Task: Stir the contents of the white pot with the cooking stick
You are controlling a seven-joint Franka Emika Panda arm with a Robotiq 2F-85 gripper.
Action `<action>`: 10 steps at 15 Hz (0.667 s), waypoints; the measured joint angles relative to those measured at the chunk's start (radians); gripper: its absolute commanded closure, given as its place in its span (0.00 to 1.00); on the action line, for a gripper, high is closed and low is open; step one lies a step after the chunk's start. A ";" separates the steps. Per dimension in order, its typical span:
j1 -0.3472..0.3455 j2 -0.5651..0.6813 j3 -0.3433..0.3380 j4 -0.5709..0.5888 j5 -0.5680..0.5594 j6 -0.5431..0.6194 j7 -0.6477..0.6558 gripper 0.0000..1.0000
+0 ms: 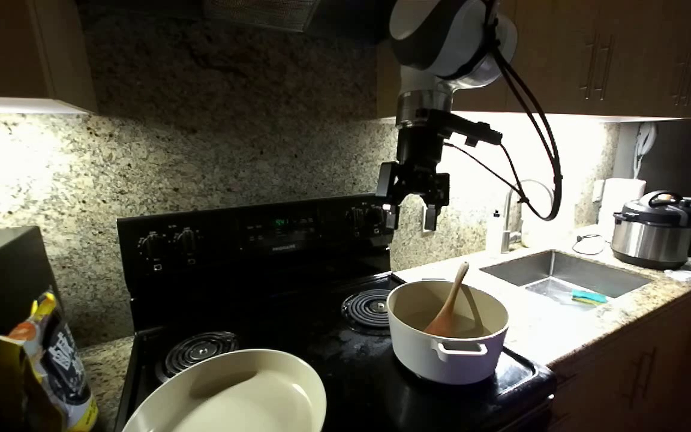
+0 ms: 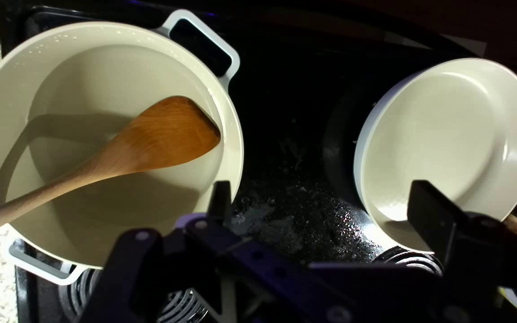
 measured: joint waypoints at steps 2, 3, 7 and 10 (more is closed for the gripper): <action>-0.013 0.000 0.000 0.000 0.000 0.006 0.000 0.00; -0.022 0.001 -0.001 0.000 0.000 0.020 0.007 0.00; -0.074 0.028 -0.024 0.018 0.045 0.054 0.090 0.00; -0.118 0.066 -0.050 0.031 0.080 0.072 0.155 0.00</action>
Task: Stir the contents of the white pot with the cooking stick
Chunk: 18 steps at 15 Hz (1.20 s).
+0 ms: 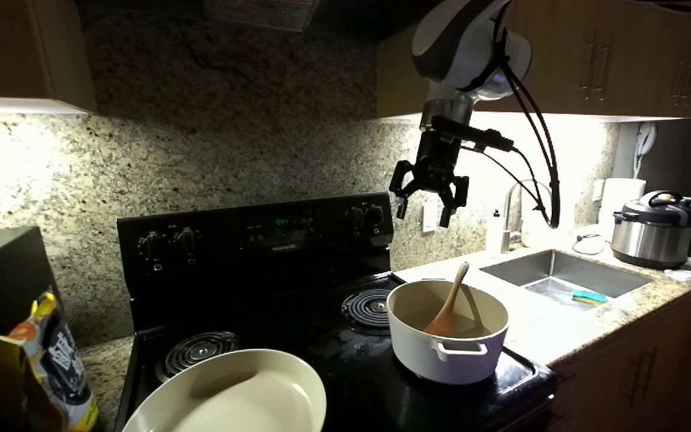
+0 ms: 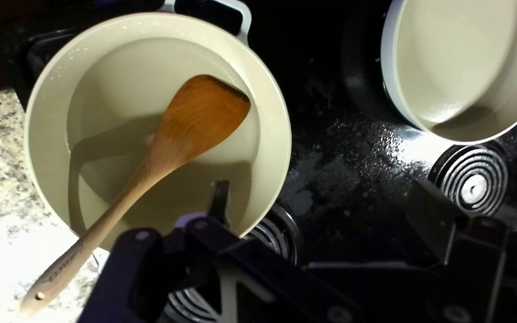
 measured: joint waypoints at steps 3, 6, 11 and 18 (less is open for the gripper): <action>-0.046 0.036 -0.032 -0.001 0.028 0.019 0.051 0.00; -0.081 0.052 -0.080 -0.016 0.109 0.019 0.046 0.00; -0.085 0.051 -0.091 -0.022 0.131 0.019 0.041 0.00; -0.127 0.134 -0.111 0.015 0.103 0.080 0.043 0.00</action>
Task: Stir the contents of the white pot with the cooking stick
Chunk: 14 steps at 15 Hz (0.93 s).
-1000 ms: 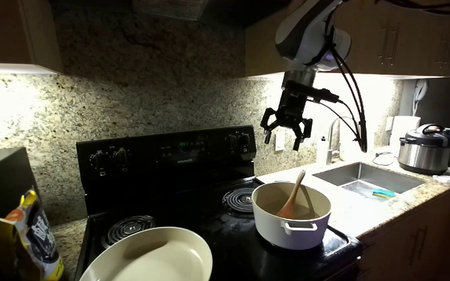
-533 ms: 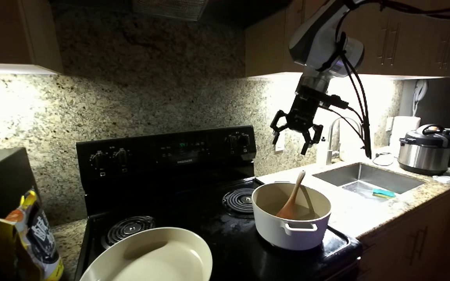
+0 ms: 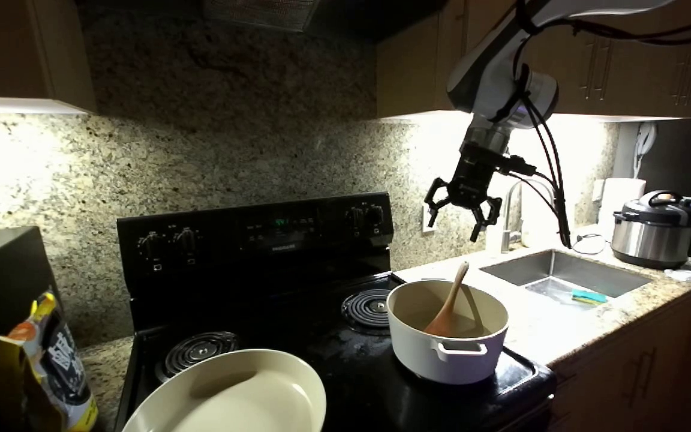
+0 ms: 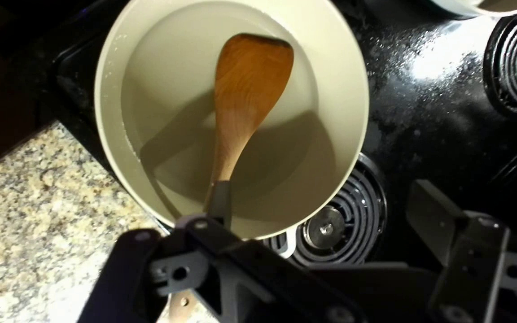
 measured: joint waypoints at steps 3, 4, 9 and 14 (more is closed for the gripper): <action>-0.025 0.063 -0.018 0.042 -0.010 0.008 -0.001 0.00; -0.028 0.084 -0.021 0.056 -0.010 0.008 -0.001 0.00; -0.028 0.199 -0.018 0.126 -0.007 0.007 -0.002 0.00; -0.072 0.286 -0.034 0.173 -0.002 -0.033 -0.002 0.00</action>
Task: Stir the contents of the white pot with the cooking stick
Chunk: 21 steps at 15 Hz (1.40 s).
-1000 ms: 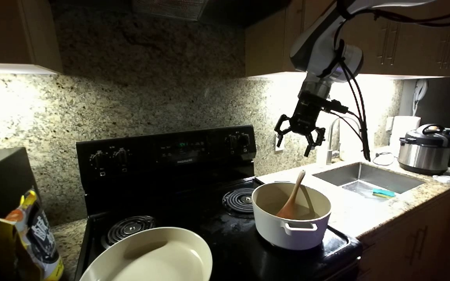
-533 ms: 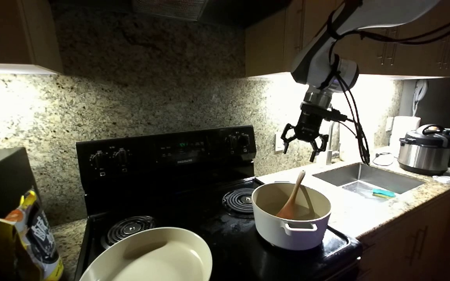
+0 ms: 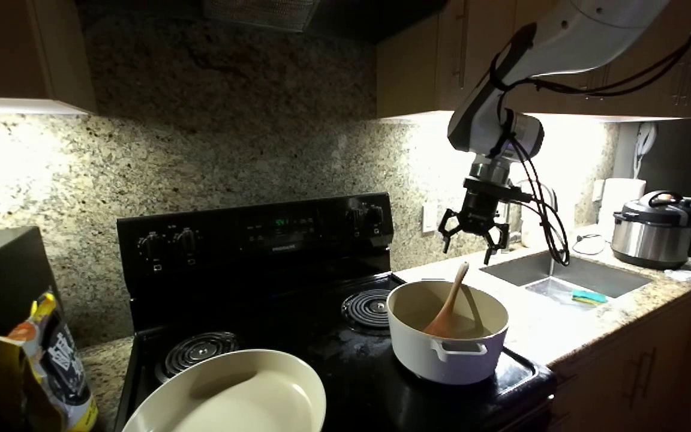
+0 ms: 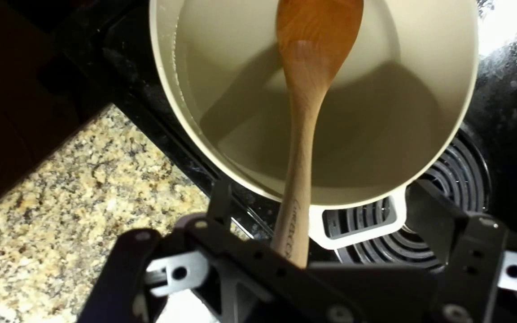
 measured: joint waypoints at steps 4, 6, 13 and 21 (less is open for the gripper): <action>-0.031 0.042 -0.005 0.027 0.001 -0.003 -0.033 0.00; -0.031 0.057 0.000 0.047 0.001 -0.003 -0.044 0.00; -0.032 0.179 0.022 0.179 0.026 -0.138 -0.040 0.00; -0.092 0.314 0.019 0.279 0.112 -0.226 -0.006 0.00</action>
